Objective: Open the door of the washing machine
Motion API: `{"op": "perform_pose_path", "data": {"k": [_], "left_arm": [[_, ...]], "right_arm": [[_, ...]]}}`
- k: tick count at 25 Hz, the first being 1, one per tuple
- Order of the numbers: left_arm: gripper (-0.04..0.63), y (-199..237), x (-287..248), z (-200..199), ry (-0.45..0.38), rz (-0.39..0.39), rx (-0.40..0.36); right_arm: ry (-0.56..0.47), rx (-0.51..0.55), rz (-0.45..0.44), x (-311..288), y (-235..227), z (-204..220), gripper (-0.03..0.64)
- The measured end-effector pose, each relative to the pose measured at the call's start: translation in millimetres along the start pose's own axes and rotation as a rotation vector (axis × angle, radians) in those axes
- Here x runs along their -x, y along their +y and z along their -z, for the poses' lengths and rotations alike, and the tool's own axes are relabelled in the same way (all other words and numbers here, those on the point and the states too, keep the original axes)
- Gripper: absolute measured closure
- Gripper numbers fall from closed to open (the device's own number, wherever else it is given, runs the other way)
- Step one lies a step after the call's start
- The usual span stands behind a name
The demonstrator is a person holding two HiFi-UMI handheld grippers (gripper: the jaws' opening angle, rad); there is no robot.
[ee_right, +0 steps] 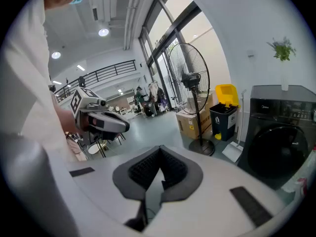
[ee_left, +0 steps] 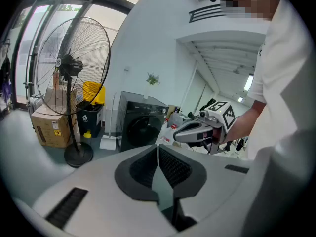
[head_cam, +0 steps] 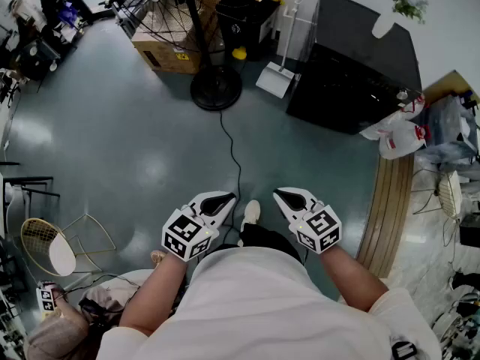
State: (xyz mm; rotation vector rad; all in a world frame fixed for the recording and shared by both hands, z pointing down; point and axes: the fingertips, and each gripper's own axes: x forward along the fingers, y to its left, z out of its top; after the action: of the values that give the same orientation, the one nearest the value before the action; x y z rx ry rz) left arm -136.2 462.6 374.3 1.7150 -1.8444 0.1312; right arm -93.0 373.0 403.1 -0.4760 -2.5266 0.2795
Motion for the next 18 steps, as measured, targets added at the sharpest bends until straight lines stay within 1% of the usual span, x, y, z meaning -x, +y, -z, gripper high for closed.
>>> {"op": "perform_pose_path", "data": {"k": [3,7,10,13,16,18], "left_arm": [[0.572,18.3,-31.1,-25.1,-0.013,0.001,-0.030],[0.572,25.8,-67.8,-52.9,-0.014,0.041,-0.072],[0.571,27.5,-92.2,-67.9,-0.003,0.084,-0.106],[0.571,31.2,-115.2,-79.6,0.029,0.131,-0.152],[0.571,34.3,-138.2,-90.6,0.052,0.161,-0.190],[0.571,38.6,-157.3,-100.8,0.055,0.181,-0.213]], "right_arm": [[-0.018,0.007,0.013,-7.0,-33.7,-15.1,0.611],[-0.029,-0.006,0.056,-1.2,-58.7,-22.4,0.611],[-0.029,-0.030,0.107,6.3,-74.9,-18.2,0.611],[-0.031,-0.078,0.162,11.3,-90.9,-13.5,0.611],[-0.031,-0.107,0.211,20.6,-105.9,-11.5,0.609],[-0.042,-0.116,0.260,27.7,-121.7,-13.9,0.607]]}}
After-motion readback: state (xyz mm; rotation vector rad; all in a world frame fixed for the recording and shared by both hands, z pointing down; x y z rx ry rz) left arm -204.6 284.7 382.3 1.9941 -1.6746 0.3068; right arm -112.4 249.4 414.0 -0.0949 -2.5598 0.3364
